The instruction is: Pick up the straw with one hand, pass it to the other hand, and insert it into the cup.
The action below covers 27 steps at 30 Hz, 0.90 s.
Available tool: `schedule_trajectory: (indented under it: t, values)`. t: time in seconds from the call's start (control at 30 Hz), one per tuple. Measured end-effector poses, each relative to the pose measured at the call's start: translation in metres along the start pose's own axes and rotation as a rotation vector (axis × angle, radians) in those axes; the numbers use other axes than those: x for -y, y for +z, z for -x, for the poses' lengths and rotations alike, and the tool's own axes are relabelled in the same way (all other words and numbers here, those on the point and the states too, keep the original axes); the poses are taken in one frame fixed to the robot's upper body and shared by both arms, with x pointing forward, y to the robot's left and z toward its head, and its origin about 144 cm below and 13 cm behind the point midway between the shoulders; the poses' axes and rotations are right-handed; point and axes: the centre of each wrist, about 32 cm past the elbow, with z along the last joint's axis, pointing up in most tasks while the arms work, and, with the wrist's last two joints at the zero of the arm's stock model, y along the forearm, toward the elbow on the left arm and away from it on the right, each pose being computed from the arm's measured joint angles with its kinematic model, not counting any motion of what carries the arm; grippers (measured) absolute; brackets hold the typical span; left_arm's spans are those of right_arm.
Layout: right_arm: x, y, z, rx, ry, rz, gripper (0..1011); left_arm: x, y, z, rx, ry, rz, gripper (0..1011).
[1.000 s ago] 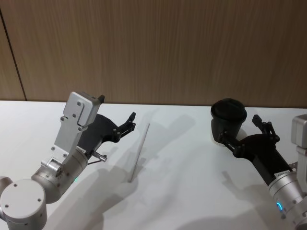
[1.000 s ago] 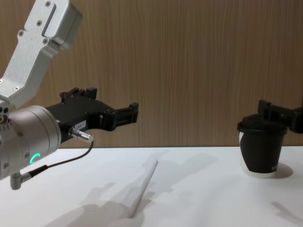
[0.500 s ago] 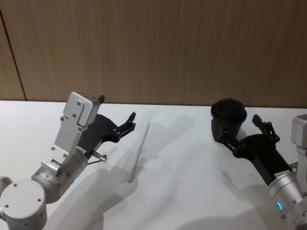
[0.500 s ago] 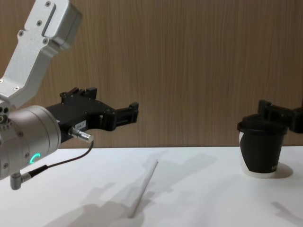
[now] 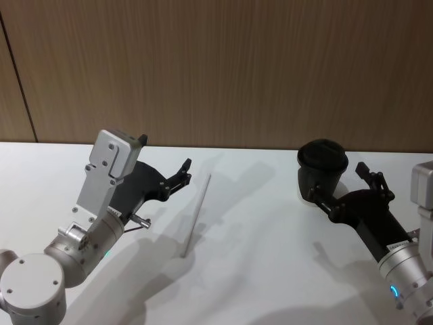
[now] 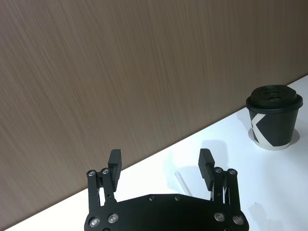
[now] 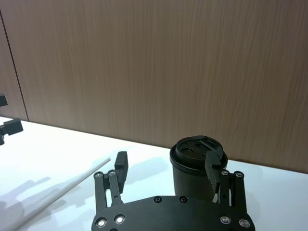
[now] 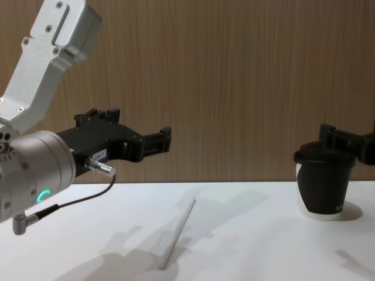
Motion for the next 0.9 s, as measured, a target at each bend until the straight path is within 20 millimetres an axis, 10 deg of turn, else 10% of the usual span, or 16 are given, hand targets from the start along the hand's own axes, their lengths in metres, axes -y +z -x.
schedule_trajectory:
  t: [0.9]
  values:
    - [0.0000, 0.0000, 0.0000, 0.000, 0.000, 0.000, 1001, 0.0000, 0.0000, 0.0000, 0.000, 0.000, 0.000, 1003]
